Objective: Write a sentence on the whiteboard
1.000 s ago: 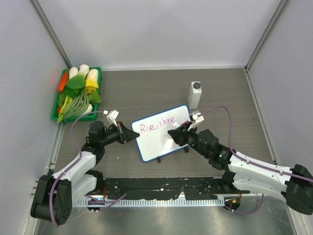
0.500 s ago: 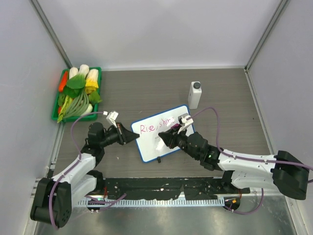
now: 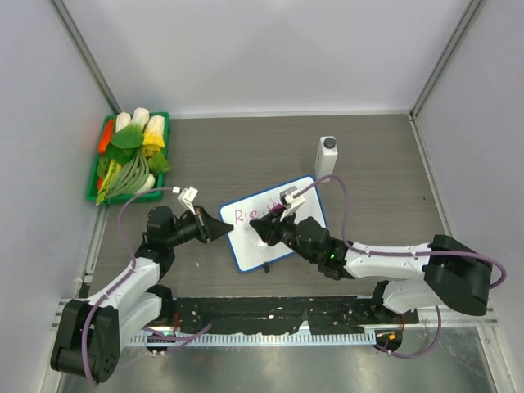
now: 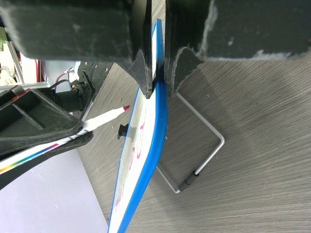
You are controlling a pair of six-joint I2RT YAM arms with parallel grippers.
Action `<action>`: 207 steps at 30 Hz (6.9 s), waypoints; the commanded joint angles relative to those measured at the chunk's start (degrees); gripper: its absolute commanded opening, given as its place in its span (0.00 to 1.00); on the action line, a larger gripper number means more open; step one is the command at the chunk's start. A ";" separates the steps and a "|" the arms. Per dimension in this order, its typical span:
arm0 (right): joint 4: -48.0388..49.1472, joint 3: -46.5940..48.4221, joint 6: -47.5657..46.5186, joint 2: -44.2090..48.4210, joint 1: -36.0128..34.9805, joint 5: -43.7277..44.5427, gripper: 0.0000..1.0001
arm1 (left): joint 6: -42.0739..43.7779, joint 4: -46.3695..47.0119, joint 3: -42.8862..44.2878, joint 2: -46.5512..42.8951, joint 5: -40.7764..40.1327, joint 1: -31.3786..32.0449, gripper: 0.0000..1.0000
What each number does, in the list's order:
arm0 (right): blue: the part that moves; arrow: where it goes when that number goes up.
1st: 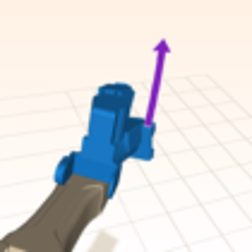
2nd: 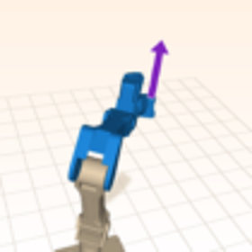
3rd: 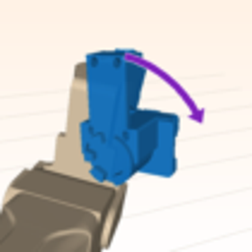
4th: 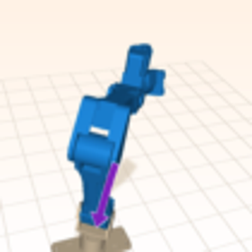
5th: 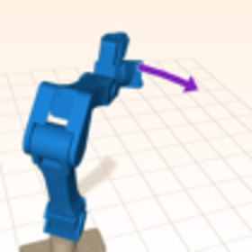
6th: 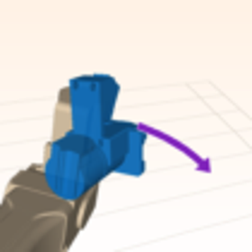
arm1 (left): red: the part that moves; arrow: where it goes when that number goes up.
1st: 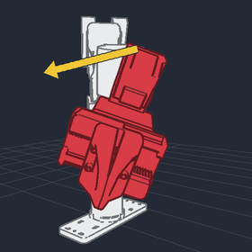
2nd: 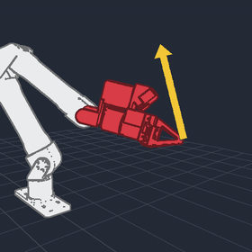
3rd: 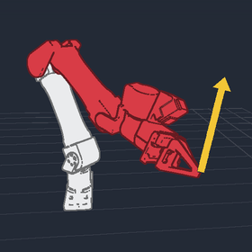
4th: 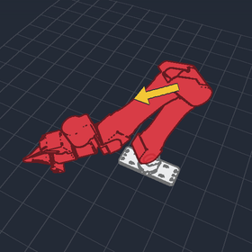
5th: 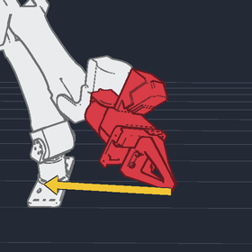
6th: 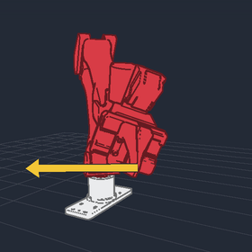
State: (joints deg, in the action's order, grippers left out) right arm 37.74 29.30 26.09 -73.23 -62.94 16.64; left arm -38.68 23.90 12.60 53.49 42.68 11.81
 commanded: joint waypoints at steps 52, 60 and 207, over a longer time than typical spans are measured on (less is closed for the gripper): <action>-5.04 4.71 0.54 0.99 -1.05 4.01 0.01 | 4.40 1.50 -0.47 0.38 -2.60 -0.74 0.00; -6.71 6.12 0.63 -2.18 -1.05 6.12 0.01 | 4.31 1.50 -0.38 0.82 -2.33 -0.74 0.00; -15.32 5.85 1.42 1.16 1.94 8.67 0.01 | 4.49 1.32 -0.56 0.21 -2.60 -0.74 0.00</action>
State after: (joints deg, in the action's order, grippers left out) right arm 22.76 32.38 29.69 -72.64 -62.00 20.49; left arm -38.35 24.53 12.40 54.26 42.89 11.51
